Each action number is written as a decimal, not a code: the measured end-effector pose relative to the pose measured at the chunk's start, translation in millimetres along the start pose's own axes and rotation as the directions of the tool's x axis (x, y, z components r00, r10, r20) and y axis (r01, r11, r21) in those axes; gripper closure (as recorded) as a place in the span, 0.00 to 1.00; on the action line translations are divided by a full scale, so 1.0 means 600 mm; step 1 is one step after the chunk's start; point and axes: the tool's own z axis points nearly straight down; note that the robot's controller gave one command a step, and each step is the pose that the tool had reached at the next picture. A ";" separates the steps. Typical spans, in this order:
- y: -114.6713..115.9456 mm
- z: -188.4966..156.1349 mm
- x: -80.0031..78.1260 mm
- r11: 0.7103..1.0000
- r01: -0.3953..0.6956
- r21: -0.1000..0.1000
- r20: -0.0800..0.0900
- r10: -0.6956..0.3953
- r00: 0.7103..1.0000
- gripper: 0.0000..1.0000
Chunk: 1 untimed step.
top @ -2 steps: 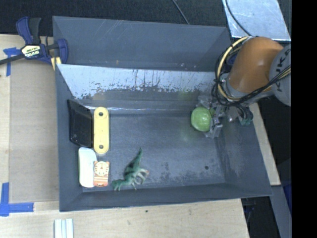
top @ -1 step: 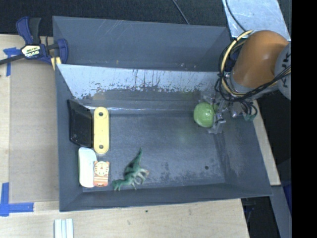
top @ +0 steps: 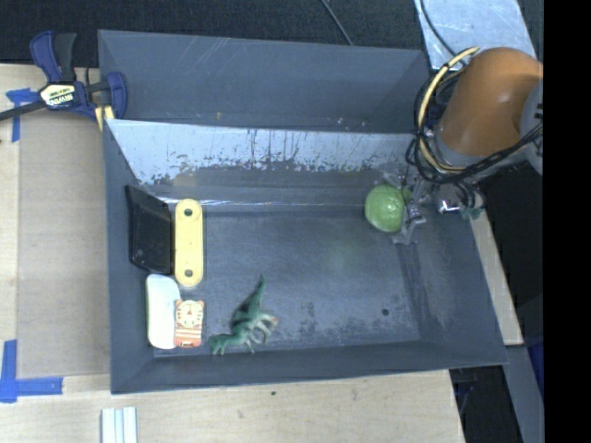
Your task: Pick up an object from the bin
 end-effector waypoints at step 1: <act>0.000 -0.001 -0.001 1.000 0.000 0.000 0.001 0.000 1.000 1.00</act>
Offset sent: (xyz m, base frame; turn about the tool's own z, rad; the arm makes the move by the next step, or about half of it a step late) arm -0.0002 0.0000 0.0661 0.0002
